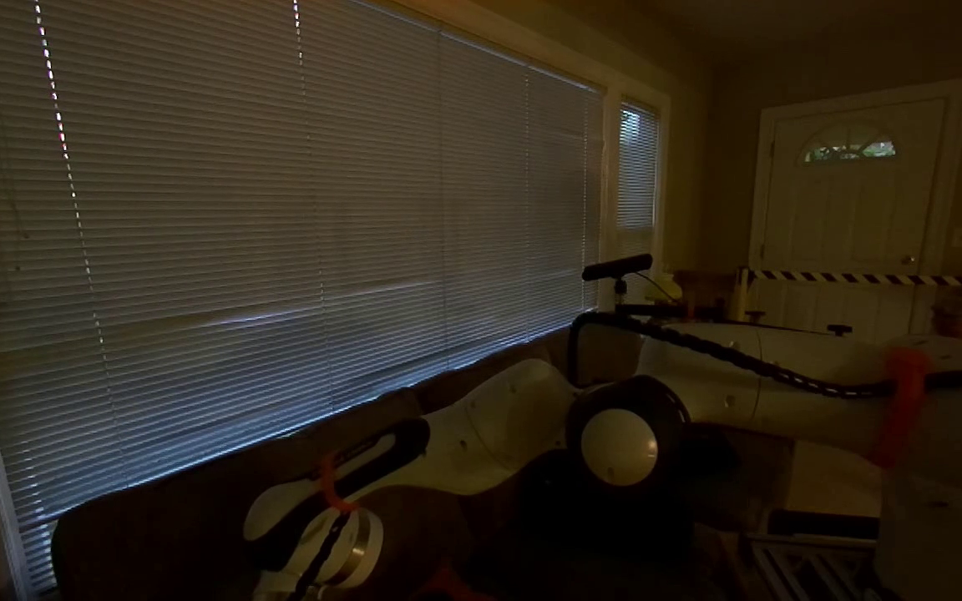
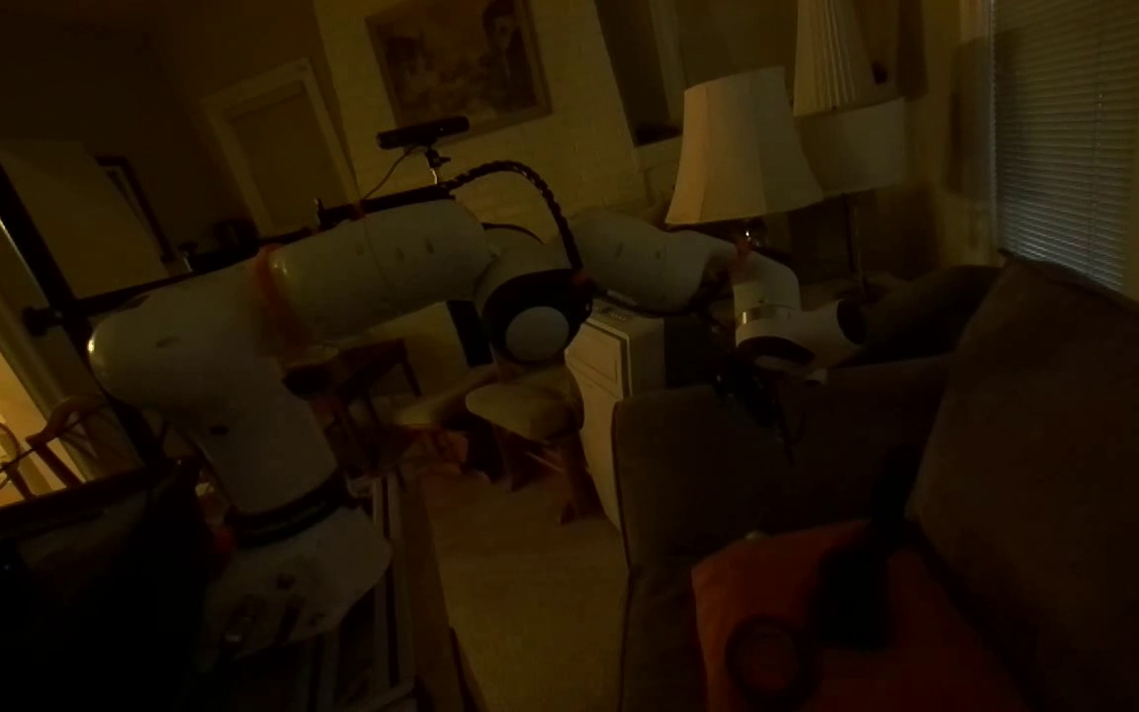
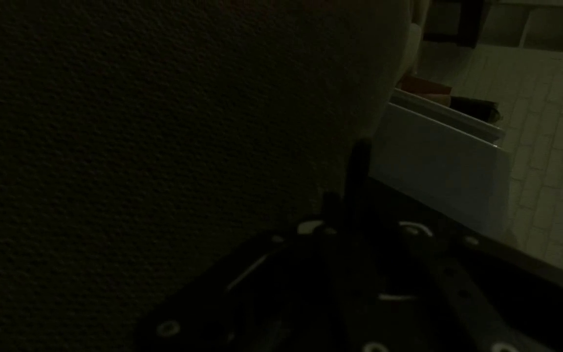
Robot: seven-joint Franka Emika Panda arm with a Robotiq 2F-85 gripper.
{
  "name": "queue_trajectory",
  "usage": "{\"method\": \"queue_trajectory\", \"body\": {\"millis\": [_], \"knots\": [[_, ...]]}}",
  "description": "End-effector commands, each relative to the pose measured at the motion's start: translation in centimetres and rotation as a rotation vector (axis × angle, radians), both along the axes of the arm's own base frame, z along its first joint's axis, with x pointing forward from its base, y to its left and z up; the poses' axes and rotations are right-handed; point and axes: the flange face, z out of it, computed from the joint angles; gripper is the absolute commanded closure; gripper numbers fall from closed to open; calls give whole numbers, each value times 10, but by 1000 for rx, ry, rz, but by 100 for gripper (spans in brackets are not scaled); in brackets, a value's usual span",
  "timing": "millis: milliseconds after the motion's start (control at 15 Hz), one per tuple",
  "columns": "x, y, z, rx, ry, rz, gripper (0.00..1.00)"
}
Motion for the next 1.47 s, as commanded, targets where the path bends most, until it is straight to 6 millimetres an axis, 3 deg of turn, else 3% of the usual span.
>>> {"method": "queue_trajectory", "body": {"millis": [0,467,933,1067,1400], "knots": [[-3,0,-1,26,30,-3,100],[-5,1,2,63,35,15,99],[-18,-8,17,235,81,90,99],[-18,-17,20,270,72,86,99],[-11,-64,27,355,-24,-6,99]]}}
